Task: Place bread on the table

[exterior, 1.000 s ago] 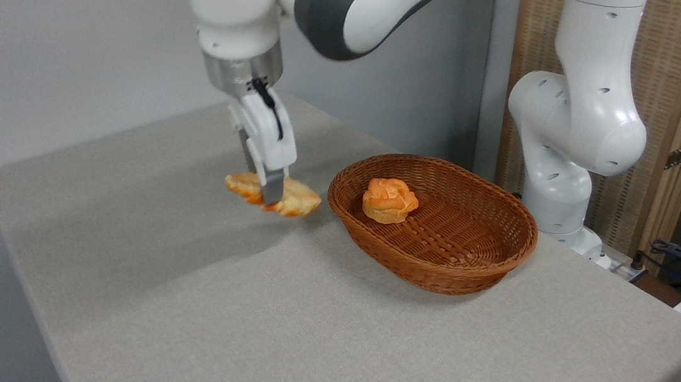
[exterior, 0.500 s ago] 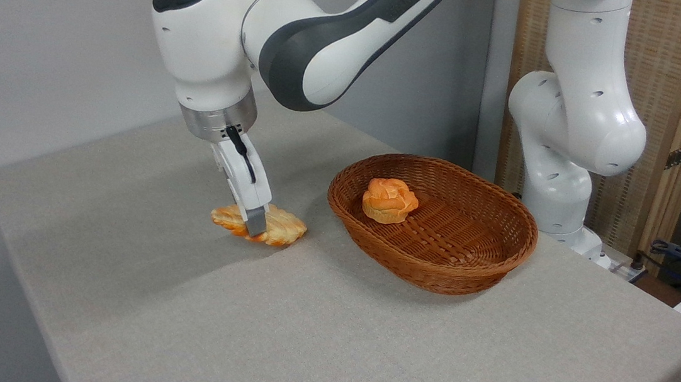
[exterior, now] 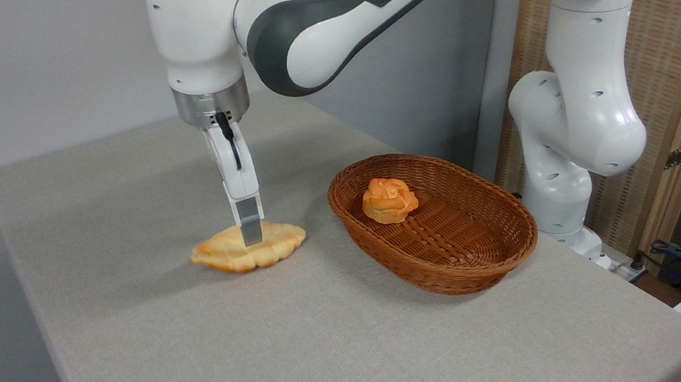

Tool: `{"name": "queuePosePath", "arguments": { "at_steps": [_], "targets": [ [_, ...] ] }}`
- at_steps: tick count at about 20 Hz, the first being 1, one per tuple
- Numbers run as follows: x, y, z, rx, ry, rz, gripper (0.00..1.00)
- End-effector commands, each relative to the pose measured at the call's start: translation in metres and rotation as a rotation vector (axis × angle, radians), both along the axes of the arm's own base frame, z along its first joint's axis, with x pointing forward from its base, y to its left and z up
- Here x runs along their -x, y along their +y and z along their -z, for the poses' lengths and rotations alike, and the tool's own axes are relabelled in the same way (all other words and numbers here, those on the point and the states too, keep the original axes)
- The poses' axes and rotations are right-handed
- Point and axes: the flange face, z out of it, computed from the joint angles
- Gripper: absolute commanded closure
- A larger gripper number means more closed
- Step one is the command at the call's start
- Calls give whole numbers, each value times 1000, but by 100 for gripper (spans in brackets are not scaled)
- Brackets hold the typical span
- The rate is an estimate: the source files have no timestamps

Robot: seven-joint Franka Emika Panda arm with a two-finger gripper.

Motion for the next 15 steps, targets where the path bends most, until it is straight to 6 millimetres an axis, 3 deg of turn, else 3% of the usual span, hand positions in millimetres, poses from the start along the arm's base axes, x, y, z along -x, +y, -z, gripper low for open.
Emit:
{"name": "queuePosePath", "arguments": {
  "at_steps": [1,6,8,13,15],
  "targets": [
    [-5,3,-42,-27,-86,-93,0],
    [-16,19,-125,-63,-185,-178,0],
    [-15,39,-142,-76,-160,-211,0],
    [-5,58,-182,-59,-204,-249,0],
    [-5,59,-179,-61,-195,-270,0]
  ]
}}
